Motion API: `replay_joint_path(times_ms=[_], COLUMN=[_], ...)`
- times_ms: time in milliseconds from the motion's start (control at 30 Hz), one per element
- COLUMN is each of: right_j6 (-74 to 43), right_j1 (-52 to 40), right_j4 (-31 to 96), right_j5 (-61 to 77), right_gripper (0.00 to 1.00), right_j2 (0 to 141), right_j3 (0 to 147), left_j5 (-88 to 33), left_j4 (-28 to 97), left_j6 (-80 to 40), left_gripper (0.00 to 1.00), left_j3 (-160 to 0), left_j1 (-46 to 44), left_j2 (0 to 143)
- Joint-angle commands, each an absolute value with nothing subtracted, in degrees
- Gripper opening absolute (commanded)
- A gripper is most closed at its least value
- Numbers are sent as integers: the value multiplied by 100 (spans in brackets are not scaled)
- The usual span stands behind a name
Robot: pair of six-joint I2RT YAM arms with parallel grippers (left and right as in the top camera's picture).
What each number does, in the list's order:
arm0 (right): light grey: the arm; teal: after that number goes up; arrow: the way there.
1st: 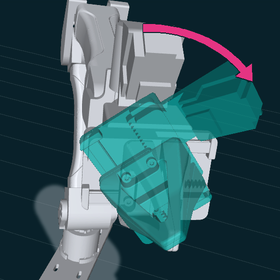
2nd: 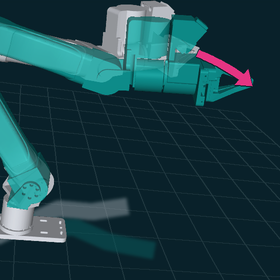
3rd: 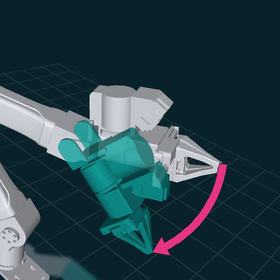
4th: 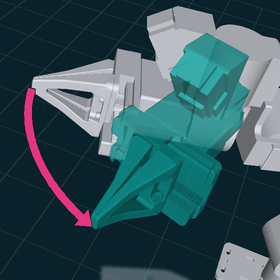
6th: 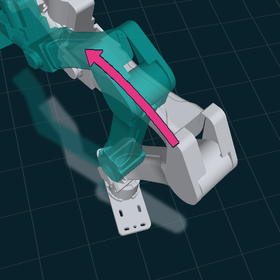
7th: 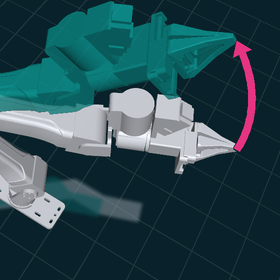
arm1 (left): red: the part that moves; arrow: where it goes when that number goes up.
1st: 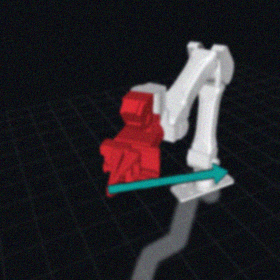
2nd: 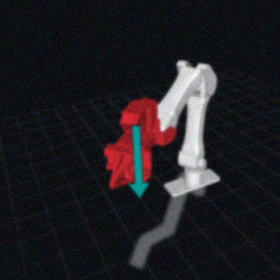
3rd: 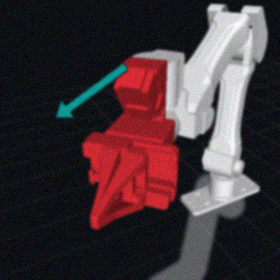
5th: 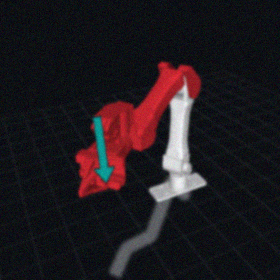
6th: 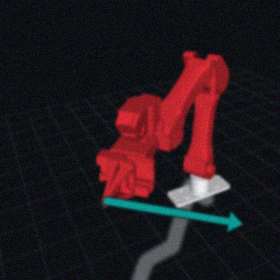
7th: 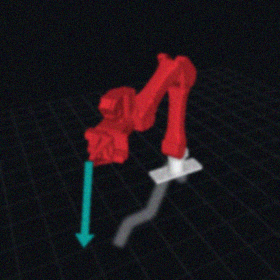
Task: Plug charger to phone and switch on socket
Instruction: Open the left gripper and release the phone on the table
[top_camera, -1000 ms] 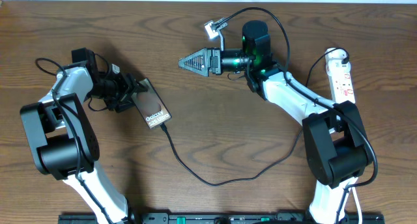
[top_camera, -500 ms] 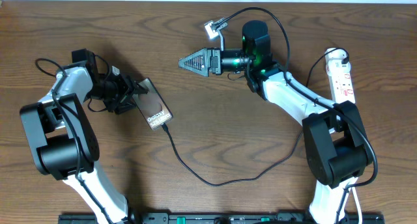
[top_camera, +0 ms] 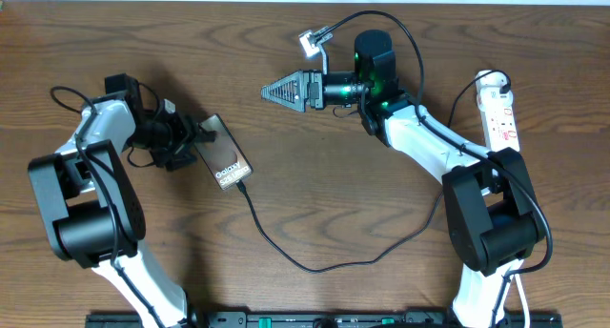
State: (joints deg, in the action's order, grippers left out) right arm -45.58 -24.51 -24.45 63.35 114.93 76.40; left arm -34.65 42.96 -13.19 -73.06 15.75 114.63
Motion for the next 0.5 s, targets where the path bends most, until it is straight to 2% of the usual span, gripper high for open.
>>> replay_joint_path(times_ms=[0,100,133,233,367,467], right_j6=[-4407,-4405,-4405,-4451,-4582,-4565], right_j1=[-2484,-2484,-2484,-2504,-2550,-2530], right_j4=[-2434,-2392,-2370,-2331,-2303,-1964], right_j5=[6379,6377,6375,6403,6370,6198], right_gripper=[99,99,99,99,99,99], right_j2=[11531,11531,11531,11531,11528,11493], right_j3=[7717,7717,7719,7719,7719,7721], left_j5=[-3107,-3179,-3356,-4119,-4462,-4462], left_j4=[4379,4440,4456,4425,4338,4309], left_j6=[-1114,-1063,-928,-412,-213,-139], left_gripper=[67,68,73,76,91,93], left_j3=[-7185,-7185,-7185,-7185,-7185,-7185], left_j1=[1616,1616,1616,1616,1616,1616], left_j2=[10901,10348,10097,9413,8558,8012])
